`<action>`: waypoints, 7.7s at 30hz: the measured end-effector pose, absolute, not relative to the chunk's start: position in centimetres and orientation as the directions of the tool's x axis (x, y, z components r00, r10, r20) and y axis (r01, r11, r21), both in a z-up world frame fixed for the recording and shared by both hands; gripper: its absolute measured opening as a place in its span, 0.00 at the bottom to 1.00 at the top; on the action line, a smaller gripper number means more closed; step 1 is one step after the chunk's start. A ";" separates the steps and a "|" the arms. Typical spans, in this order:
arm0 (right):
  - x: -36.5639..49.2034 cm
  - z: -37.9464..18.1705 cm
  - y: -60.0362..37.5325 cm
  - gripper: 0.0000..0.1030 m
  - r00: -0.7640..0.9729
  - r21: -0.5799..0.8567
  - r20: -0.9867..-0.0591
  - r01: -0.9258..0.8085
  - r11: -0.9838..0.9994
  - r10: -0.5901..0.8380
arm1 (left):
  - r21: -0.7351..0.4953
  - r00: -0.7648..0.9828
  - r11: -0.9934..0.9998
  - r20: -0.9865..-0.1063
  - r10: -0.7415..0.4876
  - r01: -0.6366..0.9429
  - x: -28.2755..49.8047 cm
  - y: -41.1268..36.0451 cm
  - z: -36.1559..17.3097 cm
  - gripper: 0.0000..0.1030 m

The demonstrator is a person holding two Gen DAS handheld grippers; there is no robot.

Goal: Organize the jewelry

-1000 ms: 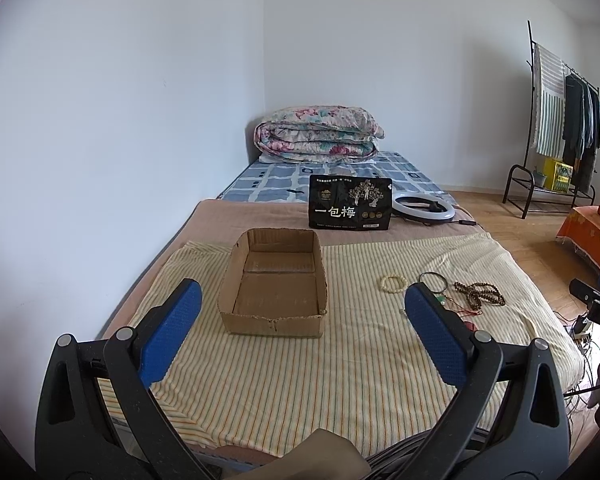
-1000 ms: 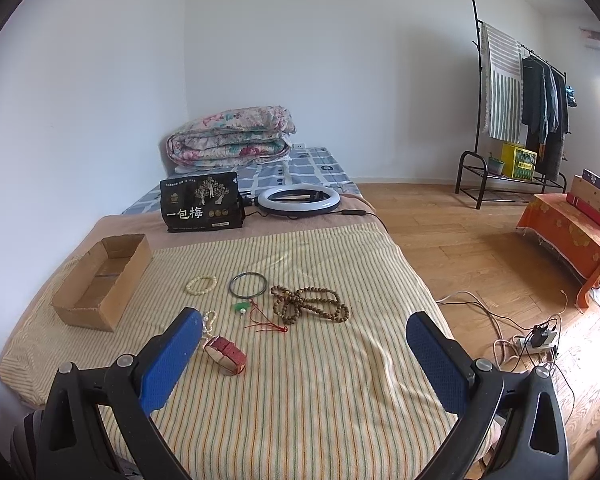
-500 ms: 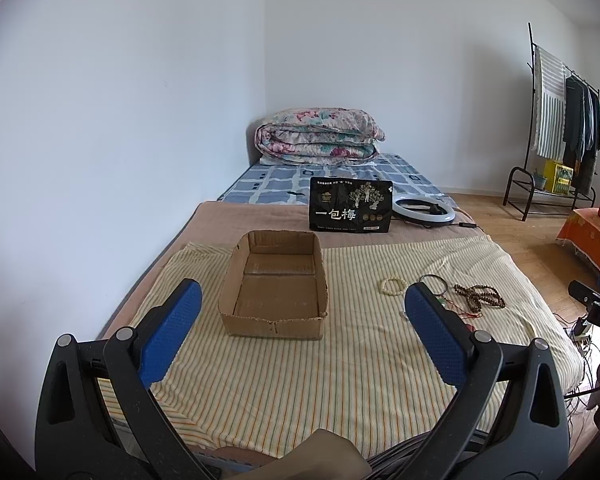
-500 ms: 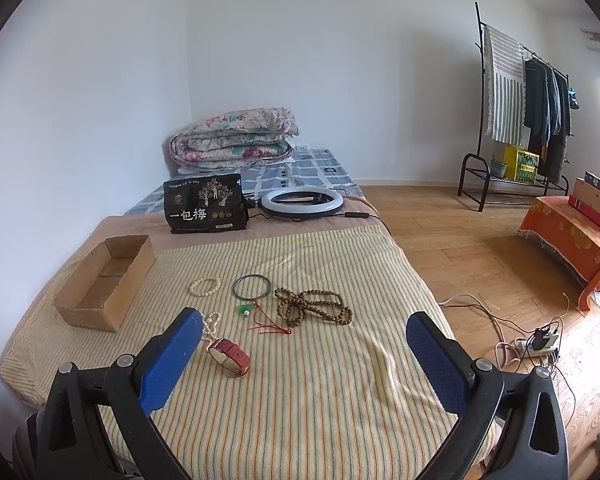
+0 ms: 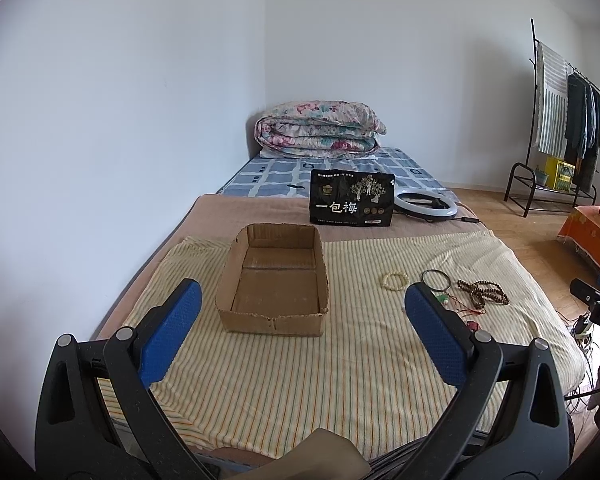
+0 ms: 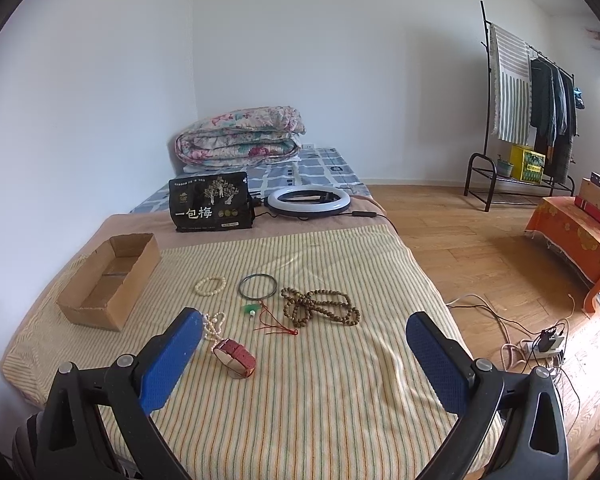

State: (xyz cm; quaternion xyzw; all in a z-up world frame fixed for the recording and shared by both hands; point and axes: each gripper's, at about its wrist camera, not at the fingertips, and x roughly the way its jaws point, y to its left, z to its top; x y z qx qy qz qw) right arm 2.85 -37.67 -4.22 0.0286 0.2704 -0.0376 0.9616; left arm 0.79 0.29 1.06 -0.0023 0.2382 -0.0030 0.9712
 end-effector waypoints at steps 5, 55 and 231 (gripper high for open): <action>3.4 -4.6 -37.5 1.00 0.847 0.034 -0.529 0.081 0.996 -0.051 | -0.005 0.883 1.000 -0.468 -0.007 0.005 1.2 0.2 0.5 1.00; 14.2 -17.6 -34.3 0.85 0.623 0.039 -0.750 -0.295 0.955 0.223 | -0.032 0.632 0.934 -0.728 -0.266 0.357 16.6 -11.7 -13.3 0.70; 27.9 -10.9 -9.6 1.00 0.640 0.023 -0.708 -0.401 0.916 0.298 | -0.139 0.674 0.989 -0.726 -0.134 0.047 22.8 9.4 -12.4 0.54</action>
